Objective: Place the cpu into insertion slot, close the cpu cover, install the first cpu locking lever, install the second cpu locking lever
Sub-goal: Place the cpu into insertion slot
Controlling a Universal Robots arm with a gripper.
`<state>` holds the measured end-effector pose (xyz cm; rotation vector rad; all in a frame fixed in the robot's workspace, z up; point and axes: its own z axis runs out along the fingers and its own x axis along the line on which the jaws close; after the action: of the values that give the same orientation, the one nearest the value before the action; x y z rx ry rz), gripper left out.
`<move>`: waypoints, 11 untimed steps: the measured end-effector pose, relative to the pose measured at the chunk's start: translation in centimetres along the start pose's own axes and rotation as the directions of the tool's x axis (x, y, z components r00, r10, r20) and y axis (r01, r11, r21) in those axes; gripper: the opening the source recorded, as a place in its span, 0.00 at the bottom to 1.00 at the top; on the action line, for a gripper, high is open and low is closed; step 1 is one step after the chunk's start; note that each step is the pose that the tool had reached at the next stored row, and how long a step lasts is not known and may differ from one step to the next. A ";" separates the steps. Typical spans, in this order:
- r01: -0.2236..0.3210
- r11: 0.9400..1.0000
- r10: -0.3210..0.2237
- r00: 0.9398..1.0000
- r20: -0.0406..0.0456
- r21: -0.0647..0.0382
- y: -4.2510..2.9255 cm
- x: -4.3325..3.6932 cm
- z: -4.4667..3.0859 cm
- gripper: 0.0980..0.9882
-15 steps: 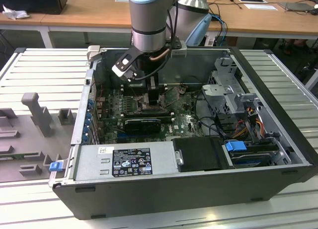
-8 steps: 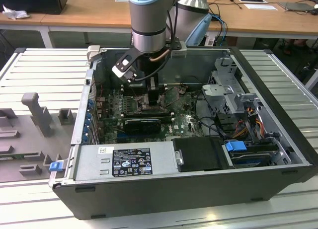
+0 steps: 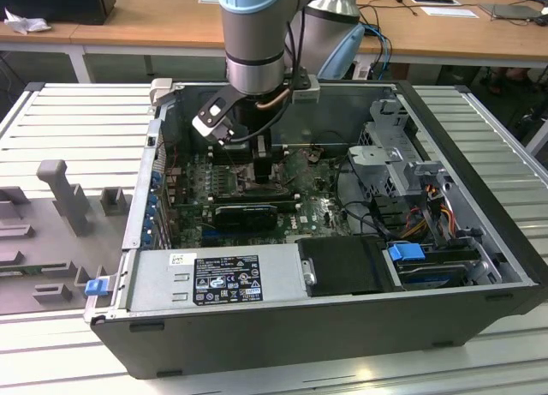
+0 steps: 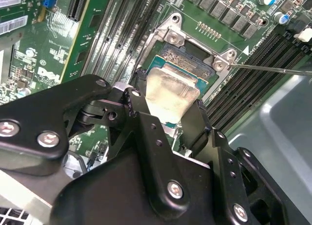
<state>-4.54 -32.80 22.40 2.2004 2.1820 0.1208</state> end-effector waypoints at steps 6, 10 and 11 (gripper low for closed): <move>-0.014 1.000 0.014 1.000 0.000 0.000 -0.19 0.62 0.94 0.48; -0.017 1.000 0.017 1.000 0.001 0.000 -0.24 0.74 1.47 0.48; -0.017 1.000 0.017 1.000 0.001 0.000 -0.25 0.75 1.59 0.48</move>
<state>-4.65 -32.00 20.82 2.2190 2.1629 0.1211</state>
